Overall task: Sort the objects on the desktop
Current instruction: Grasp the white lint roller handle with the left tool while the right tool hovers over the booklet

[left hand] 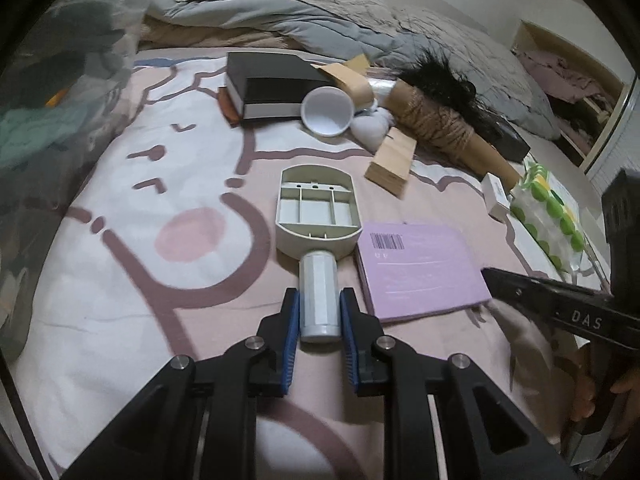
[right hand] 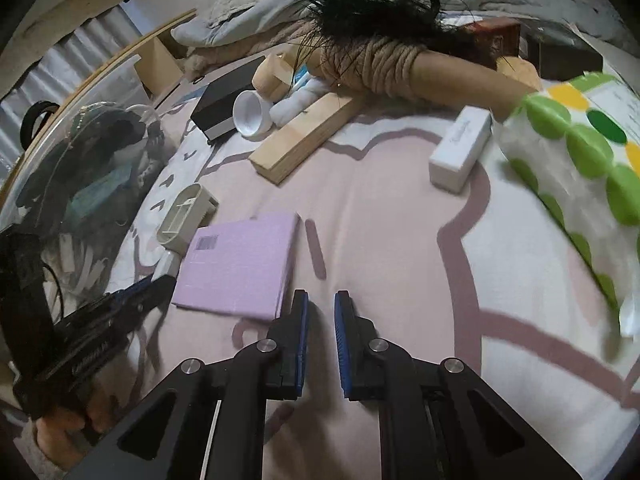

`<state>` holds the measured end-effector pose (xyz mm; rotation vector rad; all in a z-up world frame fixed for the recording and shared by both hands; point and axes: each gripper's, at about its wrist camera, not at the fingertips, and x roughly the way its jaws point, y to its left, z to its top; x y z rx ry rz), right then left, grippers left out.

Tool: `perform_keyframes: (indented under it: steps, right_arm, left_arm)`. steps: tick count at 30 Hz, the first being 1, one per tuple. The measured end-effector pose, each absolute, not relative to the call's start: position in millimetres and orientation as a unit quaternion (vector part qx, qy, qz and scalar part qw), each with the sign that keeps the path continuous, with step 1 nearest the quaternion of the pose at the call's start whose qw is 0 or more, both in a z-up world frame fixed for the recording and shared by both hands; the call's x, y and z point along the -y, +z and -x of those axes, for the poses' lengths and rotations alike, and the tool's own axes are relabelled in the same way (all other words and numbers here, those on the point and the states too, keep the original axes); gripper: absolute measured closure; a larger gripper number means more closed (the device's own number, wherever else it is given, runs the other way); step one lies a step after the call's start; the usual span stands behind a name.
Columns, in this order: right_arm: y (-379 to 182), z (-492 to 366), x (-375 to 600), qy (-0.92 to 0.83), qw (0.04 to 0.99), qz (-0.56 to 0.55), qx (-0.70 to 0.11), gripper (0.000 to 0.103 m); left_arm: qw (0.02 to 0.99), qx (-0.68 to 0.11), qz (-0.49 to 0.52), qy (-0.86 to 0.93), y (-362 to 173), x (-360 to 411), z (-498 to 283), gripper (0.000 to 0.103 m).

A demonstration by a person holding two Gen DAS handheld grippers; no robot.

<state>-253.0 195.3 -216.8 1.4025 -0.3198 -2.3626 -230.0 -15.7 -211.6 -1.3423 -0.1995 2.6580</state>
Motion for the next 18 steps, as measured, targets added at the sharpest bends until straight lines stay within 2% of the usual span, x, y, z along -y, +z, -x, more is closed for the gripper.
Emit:
perform_keyframes:
  steps: [18]
  right_arm:
    - [-216,238,-203,-0.834,0.179,-0.508,0.124,0.090]
  left_arm:
    - [0.094,0.063,0.450,0.886,-207,0,203,0.081]
